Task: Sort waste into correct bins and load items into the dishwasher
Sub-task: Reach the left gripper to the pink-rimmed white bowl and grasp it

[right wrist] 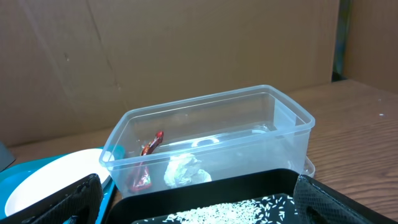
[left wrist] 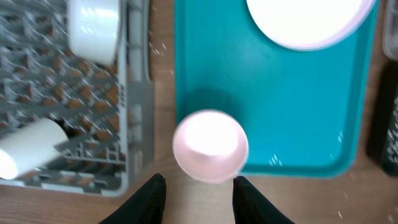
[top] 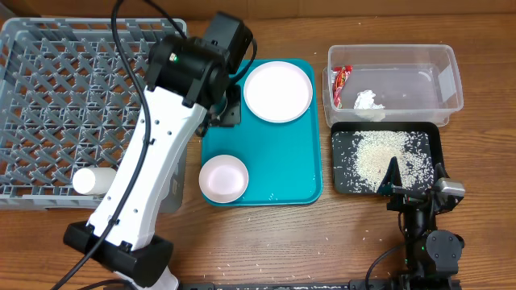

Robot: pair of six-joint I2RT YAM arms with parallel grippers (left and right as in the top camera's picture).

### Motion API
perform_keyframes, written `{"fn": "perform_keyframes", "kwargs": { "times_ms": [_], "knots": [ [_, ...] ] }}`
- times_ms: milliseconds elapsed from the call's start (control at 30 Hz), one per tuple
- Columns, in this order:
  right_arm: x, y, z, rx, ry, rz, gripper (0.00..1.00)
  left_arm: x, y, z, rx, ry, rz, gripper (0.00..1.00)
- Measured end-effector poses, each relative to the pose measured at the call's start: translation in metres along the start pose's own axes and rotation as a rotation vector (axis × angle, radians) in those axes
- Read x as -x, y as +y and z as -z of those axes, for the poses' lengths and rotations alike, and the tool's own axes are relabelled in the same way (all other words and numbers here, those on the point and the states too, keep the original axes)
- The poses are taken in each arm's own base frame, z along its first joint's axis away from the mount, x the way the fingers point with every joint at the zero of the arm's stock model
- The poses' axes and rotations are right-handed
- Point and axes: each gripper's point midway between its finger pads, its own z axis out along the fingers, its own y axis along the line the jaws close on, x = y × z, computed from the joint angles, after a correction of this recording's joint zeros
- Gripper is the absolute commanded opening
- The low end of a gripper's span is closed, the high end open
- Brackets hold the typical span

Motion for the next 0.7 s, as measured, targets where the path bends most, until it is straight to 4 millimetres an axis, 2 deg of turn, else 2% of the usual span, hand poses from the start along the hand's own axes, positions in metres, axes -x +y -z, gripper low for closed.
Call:
{"fn": "perform_keyframes", "kwargs": {
  "times_ms": [67, 233, 367, 500, 567, 600, 700],
  "knots": [
    [0.0, 0.0, 0.0, 0.0, 0.0, 0.0, 1.0, -0.016, -0.001, -0.013, -0.007, 0.063, -0.004, 0.44],
    [0.0, 0.0, 0.0, 0.001, -0.001, 0.0, 1.0, -0.056, 0.001, -0.093, 0.041, 0.264, 0.002, 0.45],
    [0.0, 0.0, 0.0, 0.0, -0.001, 0.0, 1.0, -0.081, 0.018, -0.155, 0.043, 0.351, 0.079, 0.5],
    [0.0, 0.0, 0.0, -0.001, -0.001, 0.0, 1.0, -0.088, 0.028, -0.189, 0.039, 0.336, 0.121, 0.49],
    [0.0, 0.0, 0.0, 0.0, -0.001, 0.0, 1.0, -0.098, 0.034, -0.205, 0.05, 0.344, 0.131, 0.44],
    [0.0, 0.0, 0.0, 0.0, -0.001, 0.0, 1.0, -0.102, 0.036, -0.21, 0.052, 0.346, 0.133, 0.36],
    [0.0, 0.0, 0.0, 0.0, -0.002, 0.0, 1.0, -0.115, 0.041, -0.228, 0.056, 0.35, 0.141, 0.04]
  ]
}}
